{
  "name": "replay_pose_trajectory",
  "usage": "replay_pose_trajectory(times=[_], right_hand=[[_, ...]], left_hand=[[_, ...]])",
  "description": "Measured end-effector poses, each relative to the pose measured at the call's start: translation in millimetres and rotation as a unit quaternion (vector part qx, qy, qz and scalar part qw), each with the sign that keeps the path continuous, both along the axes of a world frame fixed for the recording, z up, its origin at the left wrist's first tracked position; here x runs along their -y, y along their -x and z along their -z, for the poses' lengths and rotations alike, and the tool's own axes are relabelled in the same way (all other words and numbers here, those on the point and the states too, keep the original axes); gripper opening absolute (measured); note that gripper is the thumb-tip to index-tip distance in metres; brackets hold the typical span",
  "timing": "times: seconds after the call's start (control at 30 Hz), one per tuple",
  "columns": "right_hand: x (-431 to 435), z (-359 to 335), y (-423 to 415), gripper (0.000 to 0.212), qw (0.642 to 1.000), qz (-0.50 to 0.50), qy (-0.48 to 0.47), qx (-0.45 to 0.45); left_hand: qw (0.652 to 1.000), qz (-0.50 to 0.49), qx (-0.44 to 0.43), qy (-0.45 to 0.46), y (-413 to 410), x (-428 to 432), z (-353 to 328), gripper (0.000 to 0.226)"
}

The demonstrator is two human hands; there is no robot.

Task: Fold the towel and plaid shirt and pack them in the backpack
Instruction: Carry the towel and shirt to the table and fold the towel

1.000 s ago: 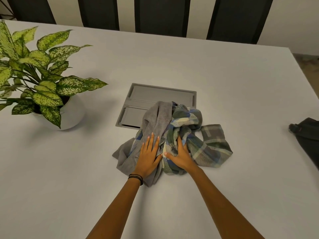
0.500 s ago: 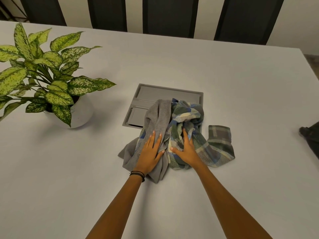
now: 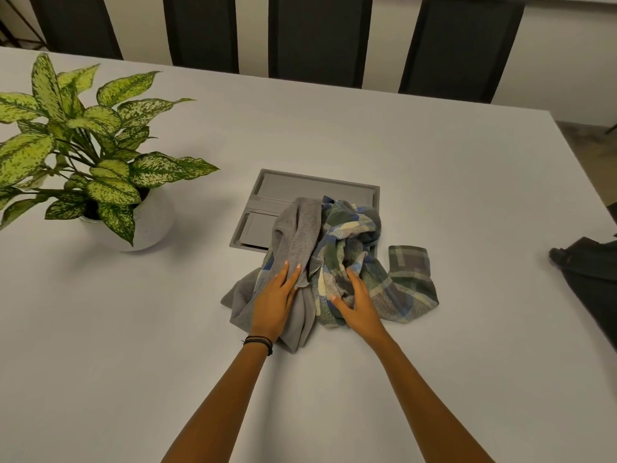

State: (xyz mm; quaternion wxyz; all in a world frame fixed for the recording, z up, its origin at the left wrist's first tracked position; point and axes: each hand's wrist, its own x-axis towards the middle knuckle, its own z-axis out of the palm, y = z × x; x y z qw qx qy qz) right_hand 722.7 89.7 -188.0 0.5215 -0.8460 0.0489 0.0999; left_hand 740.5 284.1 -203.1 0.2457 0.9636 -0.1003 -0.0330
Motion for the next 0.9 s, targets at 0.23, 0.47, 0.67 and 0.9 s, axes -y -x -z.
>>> replay_pose_trajectory(times=[0.23,0.47,0.67,0.9], right_hand=[[-1.3,-7.9,0.8,0.071,0.998,-0.018,0.043,0.029],[-12.2,-25.9,-2.6,0.064,0.987,-0.049,0.062,0.137],[-31.4,-35.7,-3.1,0.053,0.976,-0.088,0.081,0.180],[-41.5,-42.0,-16.5,0.031,0.950,-0.106,0.174,0.236]], left_hand=[[0.998,-0.003,0.031,0.051,4.1,3.9,-18.9,0.054],[0.993,-0.039,0.030,0.108,10.5,7.1,-41.7,0.054],[0.990,-0.047,0.054,0.123,13.6,8.6,-50.4,0.039],[0.993,-0.011,0.059,0.102,15.6,3.7,-49.9,0.041]])
